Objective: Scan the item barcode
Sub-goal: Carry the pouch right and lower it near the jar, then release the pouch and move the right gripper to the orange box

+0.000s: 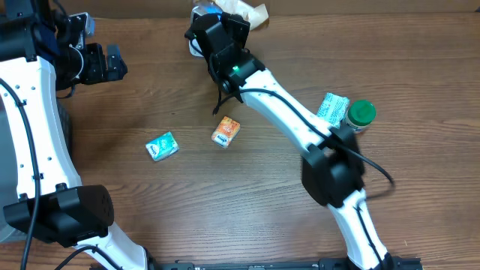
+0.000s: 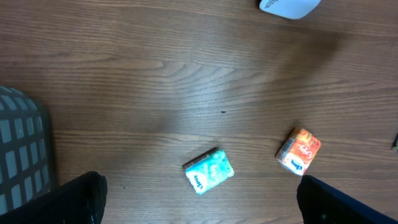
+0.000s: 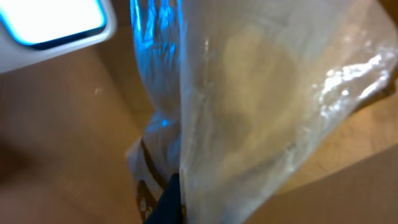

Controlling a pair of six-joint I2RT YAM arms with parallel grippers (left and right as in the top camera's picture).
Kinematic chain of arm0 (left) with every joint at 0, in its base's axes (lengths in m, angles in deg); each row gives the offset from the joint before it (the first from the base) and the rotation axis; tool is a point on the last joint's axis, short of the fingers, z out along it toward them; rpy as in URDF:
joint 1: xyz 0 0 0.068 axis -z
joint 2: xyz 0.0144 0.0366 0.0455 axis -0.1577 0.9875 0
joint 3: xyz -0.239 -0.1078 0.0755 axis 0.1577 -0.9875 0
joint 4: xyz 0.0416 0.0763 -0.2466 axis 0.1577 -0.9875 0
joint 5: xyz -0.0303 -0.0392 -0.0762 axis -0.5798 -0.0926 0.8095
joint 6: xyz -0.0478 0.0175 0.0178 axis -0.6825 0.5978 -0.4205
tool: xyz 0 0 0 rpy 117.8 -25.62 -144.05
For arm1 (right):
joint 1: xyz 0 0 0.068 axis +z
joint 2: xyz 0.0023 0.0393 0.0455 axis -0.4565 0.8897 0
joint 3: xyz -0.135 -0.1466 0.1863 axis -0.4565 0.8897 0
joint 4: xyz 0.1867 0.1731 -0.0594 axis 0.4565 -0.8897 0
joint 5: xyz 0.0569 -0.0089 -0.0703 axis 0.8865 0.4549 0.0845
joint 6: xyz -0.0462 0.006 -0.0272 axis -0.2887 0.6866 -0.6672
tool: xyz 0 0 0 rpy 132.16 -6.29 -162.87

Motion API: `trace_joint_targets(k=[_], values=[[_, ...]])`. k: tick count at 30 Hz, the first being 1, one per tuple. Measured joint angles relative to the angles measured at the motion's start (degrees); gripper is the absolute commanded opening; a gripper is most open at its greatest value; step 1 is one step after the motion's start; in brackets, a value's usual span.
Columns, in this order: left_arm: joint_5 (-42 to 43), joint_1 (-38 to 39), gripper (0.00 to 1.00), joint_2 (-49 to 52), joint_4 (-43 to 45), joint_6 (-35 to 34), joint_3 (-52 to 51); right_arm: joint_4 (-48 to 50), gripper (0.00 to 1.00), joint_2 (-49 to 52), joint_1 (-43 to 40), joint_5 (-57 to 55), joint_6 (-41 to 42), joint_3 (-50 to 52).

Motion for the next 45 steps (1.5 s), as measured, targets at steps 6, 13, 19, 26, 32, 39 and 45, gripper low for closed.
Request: trace_joint_targets(k=[6,13,19,26,32,39,45], values=[[-0.04,0.00,1.00,0.00,0.00,0.00,0.00,-23.96,0.04,-16.50,3.39,17.81,20.63,-0.07],[0.00,0.00,1.00,0.02,-0.07,0.00,0.00,-48.57,0.04,-27.50,-1.46,34.80,50.56,-0.52],[-0.02,0.00,1.00,0.02,-0.04,0.00,0.00,-59.45,0.04,-28.02,-9.94,39.93,64.72,3.32],[0.00,0.00,1.00,0.02,-0.02,0.00,0.00,-51.21,0.04,-27.08,-20.00,41.42,69.13,23.21],[-0.02,0.00,0.99,0.02,-0.02,0.00,0.00,-45.72,0.36,-26.40,-26.69,41.46,69.00,34.84],[-0.02,0.00,1.00,0.02,-0.04,0.00,0.00,-45.16,0.72,-26.40,-31.04,41.24,68.85,36.33],[-0.02,0.00,0.99,0.02,-0.04,0.00,0.00,-49.09,0.70,-26.38,-30.86,43.78,68.94,33.38]])
